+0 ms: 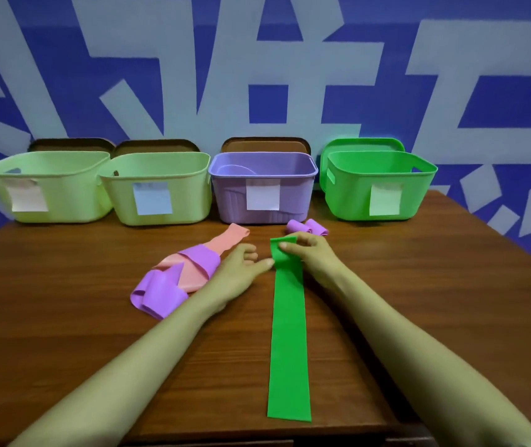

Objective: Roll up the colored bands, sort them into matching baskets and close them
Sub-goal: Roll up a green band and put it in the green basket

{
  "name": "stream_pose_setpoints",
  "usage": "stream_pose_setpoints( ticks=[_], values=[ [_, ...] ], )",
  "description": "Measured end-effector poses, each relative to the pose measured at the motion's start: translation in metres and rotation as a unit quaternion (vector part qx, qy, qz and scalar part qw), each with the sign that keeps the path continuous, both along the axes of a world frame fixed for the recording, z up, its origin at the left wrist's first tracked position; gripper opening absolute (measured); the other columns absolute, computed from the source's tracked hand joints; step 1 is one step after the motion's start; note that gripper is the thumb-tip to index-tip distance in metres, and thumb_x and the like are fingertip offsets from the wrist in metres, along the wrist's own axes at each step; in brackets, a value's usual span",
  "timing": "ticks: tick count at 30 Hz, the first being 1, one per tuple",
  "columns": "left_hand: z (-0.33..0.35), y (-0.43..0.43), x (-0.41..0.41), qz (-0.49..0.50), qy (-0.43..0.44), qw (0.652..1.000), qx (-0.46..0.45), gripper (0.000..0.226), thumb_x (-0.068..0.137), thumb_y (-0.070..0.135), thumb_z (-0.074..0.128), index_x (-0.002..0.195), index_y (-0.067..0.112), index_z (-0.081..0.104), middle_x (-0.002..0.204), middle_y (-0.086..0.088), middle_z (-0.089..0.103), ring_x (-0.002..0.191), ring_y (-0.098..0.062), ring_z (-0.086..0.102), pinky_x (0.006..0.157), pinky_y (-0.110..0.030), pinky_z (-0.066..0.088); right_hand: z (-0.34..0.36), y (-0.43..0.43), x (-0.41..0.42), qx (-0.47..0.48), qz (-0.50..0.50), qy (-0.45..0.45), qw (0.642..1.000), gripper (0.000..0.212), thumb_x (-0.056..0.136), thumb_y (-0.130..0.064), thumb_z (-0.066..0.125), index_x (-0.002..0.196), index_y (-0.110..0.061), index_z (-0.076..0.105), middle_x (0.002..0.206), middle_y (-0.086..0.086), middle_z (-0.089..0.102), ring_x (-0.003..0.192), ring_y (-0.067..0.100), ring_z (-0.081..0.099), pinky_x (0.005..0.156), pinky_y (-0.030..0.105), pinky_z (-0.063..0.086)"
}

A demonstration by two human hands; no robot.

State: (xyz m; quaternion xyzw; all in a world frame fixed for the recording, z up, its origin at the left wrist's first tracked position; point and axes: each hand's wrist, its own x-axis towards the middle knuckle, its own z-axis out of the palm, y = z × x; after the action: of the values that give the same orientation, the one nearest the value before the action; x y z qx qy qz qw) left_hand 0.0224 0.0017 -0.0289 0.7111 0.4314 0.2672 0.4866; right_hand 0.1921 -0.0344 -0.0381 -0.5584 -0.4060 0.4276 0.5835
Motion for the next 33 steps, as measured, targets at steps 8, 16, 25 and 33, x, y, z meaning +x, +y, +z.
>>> stream_pose_setpoints(
  ticks=[8,16,25,33],
  values=[
    [-0.013,0.056,0.051,0.005,-0.067,0.996,-0.058,0.040,0.087,0.016,0.067,0.121,0.001,0.054,0.111,-0.011,0.065,0.100,-0.020,0.063,0.091,-0.034,0.052,-0.010,0.023,0.014,0.027,-0.022,0.012,0.999,0.010,0.087,-0.004,0.064,0.092,-0.010,0.071,0.086,0.008,0.073,0.076,0.017,0.069,0.076,0.030,0.056],
    [-0.027,0.058,0.061,-0.017,-0.185,0.978,-0.094,0.011,0.093,0.005,0.055,0.095,0.014,0.062,0.089,-0.002,0.067,0.081,-0.012,0.066,0.075,-0.028,0.055,-0.015,0.024,0.022,0.081,-0.071,-0.060,0.992,0.020,0.090,0.004,0.056,0.101,-0.008,0.066,0.097,0.004,0.068,0.081,0.014,0.065,0.065,0.021,0.053],
    [-0.023,0.052,0.059,-0.020,-0.255,0.963,-0.082,0.012,0.092,0.019,0.059,0.090,0.010,0.066,0.080,-0.002,0.069,0.077,-0.010,0.067,0.071,-0.029,0.056,-0.008,0.021,0.015,0.109,-0.075,-0.054,0.990,0.025,0.089,0.005,0.056,0.089,-0.013,0.073,0.087,-0.004,0.073,0.086,0.011,0.068,0.079,0.028,0.056],
    [-0.029,0.051,0.060,0.021,-0.262,0.965,-0.014,0.012,0.088,0.028,0.066,0.081,0.019,0.069,0.080,-0.011,0.069,0.079,-0.025,0.065,0.075,-0.048,0.052,-0.008,0.020,0.017,0.125,-0.024,-0.027,0.992,0.021,0.089,0.002,0.058,0.098,-0.014,0.070,0.097,0.002,0.071,0.097,0.017,0.066,0.081,0.033,0.057]
  ],
)
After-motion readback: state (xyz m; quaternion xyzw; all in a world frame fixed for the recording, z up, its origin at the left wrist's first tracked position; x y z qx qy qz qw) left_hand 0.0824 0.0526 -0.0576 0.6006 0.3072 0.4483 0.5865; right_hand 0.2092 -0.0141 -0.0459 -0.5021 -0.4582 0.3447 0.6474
